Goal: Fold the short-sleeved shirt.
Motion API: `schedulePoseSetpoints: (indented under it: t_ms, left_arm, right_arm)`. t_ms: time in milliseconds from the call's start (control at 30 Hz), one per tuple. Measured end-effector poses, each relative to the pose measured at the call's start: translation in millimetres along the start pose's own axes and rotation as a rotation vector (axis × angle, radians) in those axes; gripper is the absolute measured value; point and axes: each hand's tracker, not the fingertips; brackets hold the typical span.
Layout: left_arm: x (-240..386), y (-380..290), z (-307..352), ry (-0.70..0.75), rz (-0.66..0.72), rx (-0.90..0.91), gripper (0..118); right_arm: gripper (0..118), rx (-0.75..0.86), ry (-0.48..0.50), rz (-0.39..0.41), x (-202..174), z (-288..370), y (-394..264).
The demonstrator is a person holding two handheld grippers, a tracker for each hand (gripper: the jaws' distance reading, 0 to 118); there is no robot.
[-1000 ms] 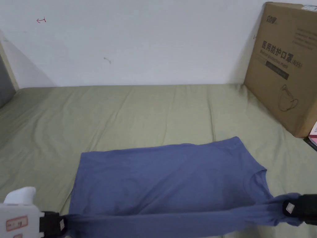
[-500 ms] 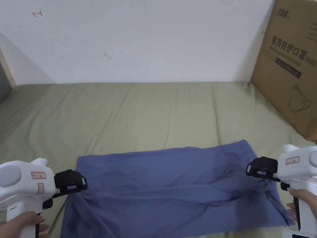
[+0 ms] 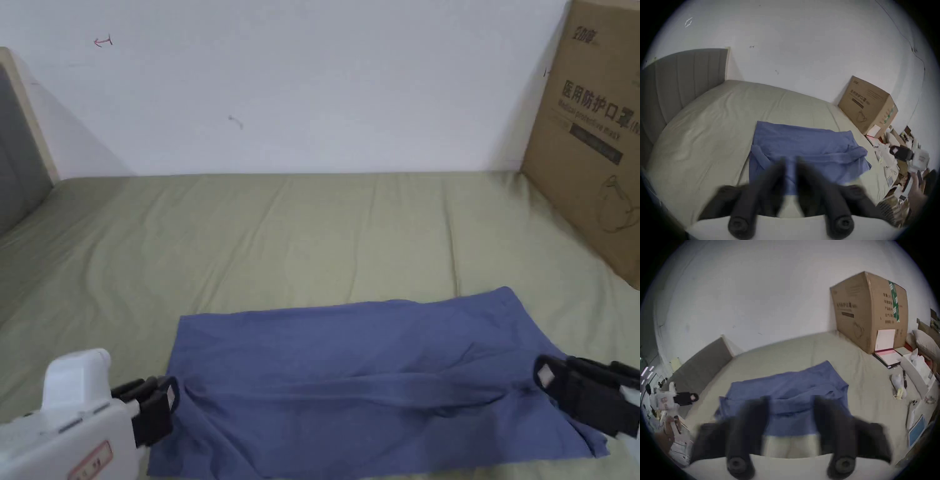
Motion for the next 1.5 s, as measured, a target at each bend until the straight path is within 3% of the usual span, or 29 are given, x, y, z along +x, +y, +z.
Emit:
schedulePoseSetpoints:
  t_ms: [67, 133, 267, 400, 433, 500, 533, 700, 800, 933, 1000, 1067, 1133, 1167, 1200, 1233, 1300, 1333, 1367, 1400, 1433, 1500]
  left_arm:
    - [3.3, -7.7, 13.0, 0.011, -0.008, 0.000, 1]
    - [0.5, -4.5, 12.6, -0.008, 0.002, -0.025, 1]
    - [-13.0, 12.0, -20.6, 0.086, -0.035, -0.256, 1]
    - [-42.0, 9.7, -85.3, 0.116, -0.010, -0.459, 2]
    - [-46.5, 7.6, -99.0, 0.117, -0.013, -0.502, 12]
    - [-55.2, 1.4, -121.5, 0.148, -0.001, -0.537, 90]
    - [-58.3, -3.6, -132.1, 0.155, -0.002, -0.568, 110]
    - [-70.1, -34.2, -173.7, 0.226, -0.020, -0.677, 111]
    - [-67.6, -49.0, -174.1, 0.205, 0.004, -0.591, 118]
    - [-70.3, -58.9, -167.4, 0.197, -0.009, -0.533, 118]
    - [-64.3, -54.7, -159.4, 0.216, -0.012, -0.510, 101]
    - [-53.2, -48.8, -145.3, 0.269, -0.080, -0.448, 96]
    - [-47.0, -40.0, -129.3, 0.261, -0.109, -0.400, 50]
    - [-42.8, -35.2, -122.0, 0.248, -0.105, -0.388, 18]
    - [-43.1, -28.9, -115.4, 0.199, -0.076, -0.371, 4]
    - [-41.9, -23.0, -109.8, 0.111, -0.015, -0.360, 4]
    - [-36.5, -11.8, -103.9, 0.108, -0.010, -0.342, 4]
    - [-32.6, -7.7, -100.6, 0.124, -0.041, -0.329, 4]
    - [-28.6, -2.9, -97.7, 0.118, -0.076, -0.314, 4]
    - [-25.7, 0.3, -95.0, 0.106, -0.093, -0.306, 4]
    - [-24.0, 1.9, -94.5, 0.100, -0.092, -0.306, 4]
    - [-20.9, 5.8, -92.6, 0.092, -0.099, -0.305, 4]
  right_arm:
    - [0, 0.004, 0.037, -0.061, -6.4, 8.3, -9.6]
    - [0, -0.013, 0.156, -0.142, -6.6, 9.1, -15.2]
    - [0, 0.008, 0.125, -0.145, -3.8, 10.3, -14.2]
    - [0, -0.010, 0.140, -0.232, 6.6, 4.8, -15.4]
    - [0, -0.019, 0.141, -0.239, 8.4, 2.7, -16.3]
    - [0, -0.033, 0.130, -0.247, 10.1, -0.2, -19.2]
    - [0, -0.038, 0.125, -0.251, 10.5, -0.3, -19.9]
    - [0, -0.051, 0.113, -0.282, 18.3, -0.8, -25.2]
    - [0, -0.043, 0.137, -0.305, 27.6, 1.5, -25.9]
    - [0, -0.058, 0.142, -0.367, 41.1, 3.0, -23.1]
    - [0, -0.085, 0.138, -0.427, 54.0, -0.5, -25.3]
    - [0, -0.122, 0.070, -0.422, 67.1, -5.7, -24.3]
    - [0, -0.170, 0.056, -0.387, 82.9, -14.9, -19.6]
    - [0, -0.180, 0.038, -0.365, 89.7, -19.6, -16.5]
    - [0, -0.176, -0.002, -0.338, 93.9, -23.4, -13.4]
    - [0, -0.182, -0.032, -0.315, 98.6, -29.3, -9.5]
    - [1, -0.232, -0.076, -0.301, 112.5, -48.4, 0.1]
    - [15, -0.267, -0.101, -0.303, 118.1, -58.1, 4.8]
    - [62, -0.317, -0.131, -0.307, 126.0, -71.4, 8.6]
    - [94, -0.391, -0.161, -0.308, 134.0, -85.5, 10.0]
    - [104, -0.417, -0.190, -0.326, 141.9, -95.4, 7.7]
    - [104, -0.457, -0.222, -0.372, 171.4, -118.5, 0.2]
